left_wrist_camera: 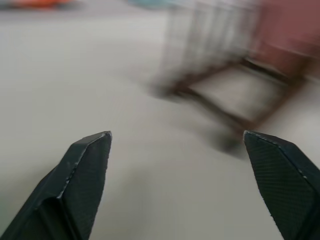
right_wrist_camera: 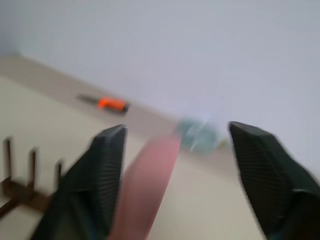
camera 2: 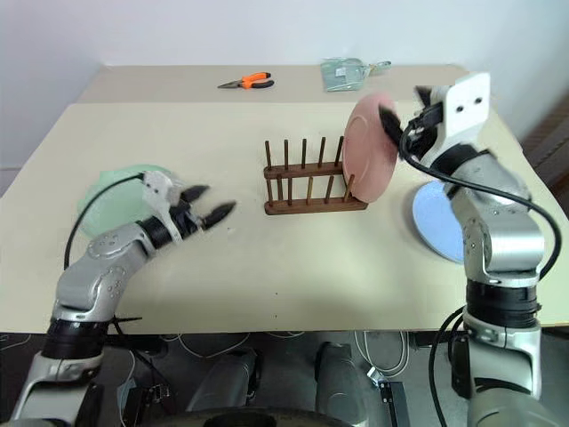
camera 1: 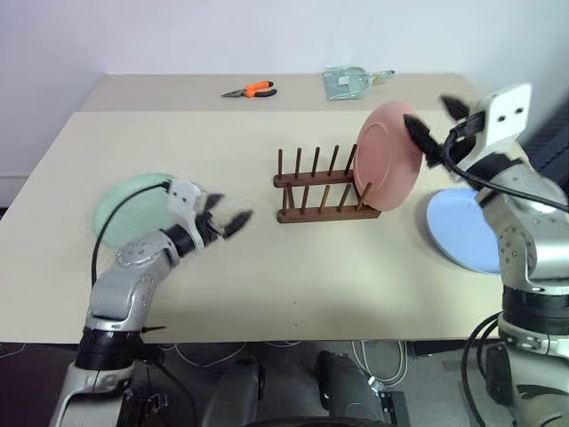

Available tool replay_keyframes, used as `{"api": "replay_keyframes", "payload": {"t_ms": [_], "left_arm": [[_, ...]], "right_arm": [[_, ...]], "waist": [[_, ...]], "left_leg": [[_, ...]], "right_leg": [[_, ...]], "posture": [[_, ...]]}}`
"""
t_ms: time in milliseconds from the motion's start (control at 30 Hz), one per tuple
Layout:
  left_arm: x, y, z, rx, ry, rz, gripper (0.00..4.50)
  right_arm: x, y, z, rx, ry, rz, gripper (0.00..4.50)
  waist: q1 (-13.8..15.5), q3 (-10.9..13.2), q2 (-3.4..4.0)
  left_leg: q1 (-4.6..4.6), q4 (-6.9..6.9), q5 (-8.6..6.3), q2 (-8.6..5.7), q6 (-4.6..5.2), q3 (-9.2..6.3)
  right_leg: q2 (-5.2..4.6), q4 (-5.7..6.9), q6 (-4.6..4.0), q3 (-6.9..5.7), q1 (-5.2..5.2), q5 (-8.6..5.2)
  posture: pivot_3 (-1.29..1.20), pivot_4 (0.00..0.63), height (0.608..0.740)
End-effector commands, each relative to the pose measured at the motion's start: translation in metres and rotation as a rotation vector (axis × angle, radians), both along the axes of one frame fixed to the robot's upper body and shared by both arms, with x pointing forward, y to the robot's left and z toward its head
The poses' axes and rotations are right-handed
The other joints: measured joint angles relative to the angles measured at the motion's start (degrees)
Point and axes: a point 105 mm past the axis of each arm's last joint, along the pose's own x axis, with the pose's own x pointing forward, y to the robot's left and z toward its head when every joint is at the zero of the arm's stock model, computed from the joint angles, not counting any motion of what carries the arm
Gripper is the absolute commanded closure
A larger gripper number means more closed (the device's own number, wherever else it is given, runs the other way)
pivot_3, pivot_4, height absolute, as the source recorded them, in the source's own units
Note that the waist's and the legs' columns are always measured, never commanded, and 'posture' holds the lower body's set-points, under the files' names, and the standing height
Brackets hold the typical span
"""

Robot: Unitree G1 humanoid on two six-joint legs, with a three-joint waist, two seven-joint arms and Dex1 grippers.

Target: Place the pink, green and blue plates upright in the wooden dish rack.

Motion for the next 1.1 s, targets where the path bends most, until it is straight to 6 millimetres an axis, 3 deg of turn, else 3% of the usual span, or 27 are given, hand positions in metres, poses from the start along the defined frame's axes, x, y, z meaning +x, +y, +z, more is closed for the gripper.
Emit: {"api": "replay_keyframes", "payload": {"t_ms": [33,100,133,233,333,433,567,667,833,900,1000,1100], "left_arm": [[0.008,0.084,0.023,-0.055,-0.050,0.504,0.00],[-0.003,0.131,0.021,-0.104,-0.021,0.772,0.00],[-0.009,0.145,0.020,-0.128,-0.007,0.853,0.00],[-0.029,0.172,0.011,-0.200,0.041,0.988,0.00],[-0.045,0.181,-0.004,-0.280,0.110,1.012,0.00],[-0.055,0.172,-0.022,-0.379,0.205,0.941,0.00],[-0.057,0.145,-0.036,-0.574,0.278,0.791,0.00],[-0.056,0.132,-0.041,-0.684,0.291,0.758,0.81],[-0.047,0.121,-0.036,-0.705,0.270,0.723,3.31],[-0.035,0.107,-0.014,-0.646,0.186,0.629,4.42],[-0.020,0.062,0.045,-0.555,-0.035,0.374,4.42],[-0.017,0.026,0.087,-0.525,-0.167,0.197,4.42]], "right_arm": [[-0.022,0.046,0.023,-0.173,-0.152,0.161,0.02],[-0.032,0.077,0.014,-0.256,-0.148,0.283,0.02],[-0.036,0.088,0.009,-0.285,-0.144,0.326,0.02],[-0.044,0.114,-0.010,-0.314,-0.100,0.441,0.02],[-0.048,0.131,-0.026,-0.314,-0.063,0.518,0.02],[-0.048,0.137,-0.033,-0.307,-0.047,0.550,0.02],[-0.048,0.141,-0.037,-0.307,-0.037,0.571,0.02],[-0.046,0.143,-0.042,-0.324,-0.031,0.572,0.00],[-0.044,0.143,-0.049,-0.335,0.014,0.582,0.00],[-0.044,0.143,-0.051,-0.338,0.037,0.588,0.00],[-0.044,0.144,-0.050,-0.393,-0.003,0.560,0.00],[-0.044,0.151,-0.051,-0.484,-0.053,0.542,0.00]], "waist": [[-0.3,0.0,-0.05],[-1.0,0.0,-0.08],[-1.2,0.0,-0.08],[-1.0,-0.1,-0.11],[-0.7,-0.1,-0.24],[-0.4,-0.1,-0.32],[-0.3,-0.2,-0.30],[-0.3,-0.2,-0.30],[0.1,-0.2,-0.31],[0.3,-0.1,-0.33],[0.6,-0.1,-0.37],[0.5,-0.1,-0.40]], "left_leg": [[0.00,-0.01,0.00,0.02,-0.01,-0.01],[0.01,-0.03,0.00,0.02,-0.02,-0.04],[0.02,-0.04,0.01,0.03,-0.03,-0.04],[0.03,-0.03,0.01,0.01,-0.03,-0.03],[-0.01,0.02,0.01,-0.03,-0.04,-0.08],[-0.04,0.07,0.01,-0.07,-0.04,-0.15],[-0.02,0.06,0.04,-0.06,-0.09,-0.22],[0.05,0.05,0.04,-0.06,-0.11,-0.21],[0.06,0.05,0.05,-0.07,-0.13,-0.19],[0.04,0.06,0.05,-0.07,-0.13,-0.19],[-0.04,0.10,0.06,-0.08,-0.13,-0.18],[-0.07,0.11,0.06,-0.08,-0.13,-0.18]], "right_leg": [[0.01,0.00,0.00,-0.01,-0.01,0.00],[0.01,0.01,0.02,-0.02,-0.02,0.00],[0.02,0.01,0.02,-0.02,-0.02,0.00],[0.01,0.02,0.03,-0.01,-0.02,0.00],[0.00,0.03,0.07,-0.02,0.01,0.02],[-0.03,0.03,0.08,-0.04,0.04,0.03],[-0.03,0.08,0.07,-0.10,0.04,0.03],[-0.03,0.11,0.07,-0.09,0.08,0.02],[-0.03,0.11,0.06,-0.09,0.08,0.03],[-0.02,0.10,0.06,-0.09,0.08,0.03],[-0.02,0.08,0.04,-0.10,0.07,0.03],[-0.02,0.02,0.03,-0.11,0.07,0.04]], "posture": [[0.00,0.150,0.740],[0.00,0.150,0.740],[0.00,0.150,0.740],[0.00,0.150,0.740],[0.00,0.150,0.740],[0.00,0.150,0.740],[0.00,0.150,0.740],[0.00,0.150,0.740],[0.00,0.150,0.740],[0.00,0.150,0.740],[0.00,0.150,0.740],[0.00,0.150,0.740]]}}
